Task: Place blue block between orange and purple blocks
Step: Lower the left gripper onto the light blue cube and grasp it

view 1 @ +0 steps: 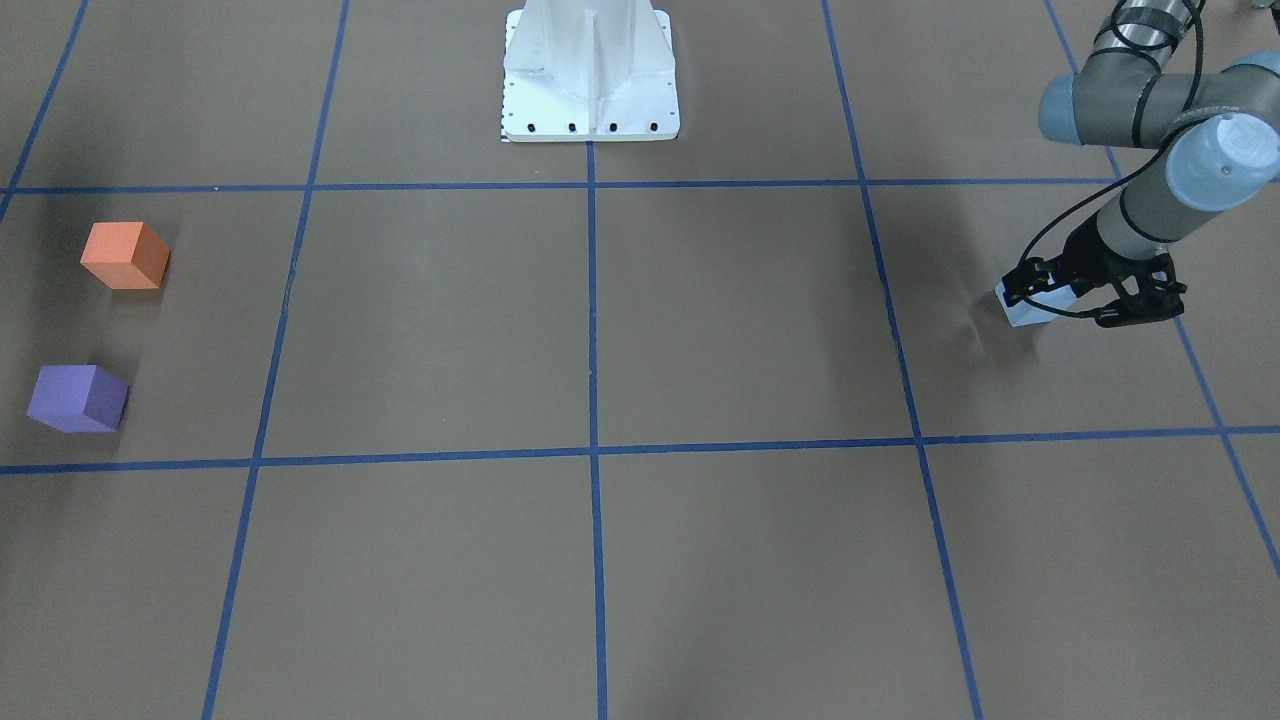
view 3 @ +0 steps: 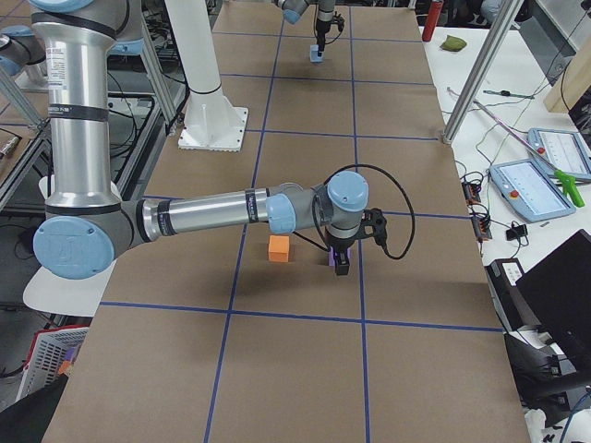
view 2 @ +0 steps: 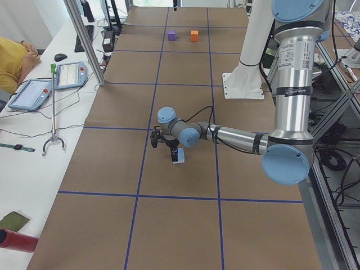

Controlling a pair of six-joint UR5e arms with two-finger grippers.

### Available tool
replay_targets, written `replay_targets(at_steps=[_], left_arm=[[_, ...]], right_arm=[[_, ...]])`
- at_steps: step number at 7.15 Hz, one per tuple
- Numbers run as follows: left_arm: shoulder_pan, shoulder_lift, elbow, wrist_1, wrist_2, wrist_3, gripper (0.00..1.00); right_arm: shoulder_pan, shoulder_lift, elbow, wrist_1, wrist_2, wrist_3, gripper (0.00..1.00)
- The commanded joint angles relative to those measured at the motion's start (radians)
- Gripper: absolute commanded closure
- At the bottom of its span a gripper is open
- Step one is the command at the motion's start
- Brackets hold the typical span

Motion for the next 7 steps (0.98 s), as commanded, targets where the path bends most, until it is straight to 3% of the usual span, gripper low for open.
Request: replay_targets(at_steps=[1, 4, 5, 6, 7], left_arm=[[0.011, 0.0, 0.011, -0.001, 0.0, -0.001, 0.0], [0.021, 0.0, 0.03, -0.005, 0.0, -0.004, 0.0], [0.033, -0.001, 0.03, -0.008, 0.0, -0.002, 0.13], [0.036, 0.0, 0.03, -0.011, 0.0, -0.002, 0.64], [0.036, -0.001, 0.034, -0.017, 0.0, -0.002, 1.0]], right_arm=[[-0.002, 0.001, 0.003, 0.006, 0.0, 0.001, 0.0], [-0.002, 0.003, 0.004, 0.031, 0.003, -0.002, 0.0], [-0.002, 0.006, 0.002, 0.032, 0.003, -0.002, 0.0], [-0.002, 0.01, -0.001, 0.031, 0.005, -0.004, 0.0], [0.0, 0.01, -0.001, 0.032, 0.017, -0.005, 0.0]])
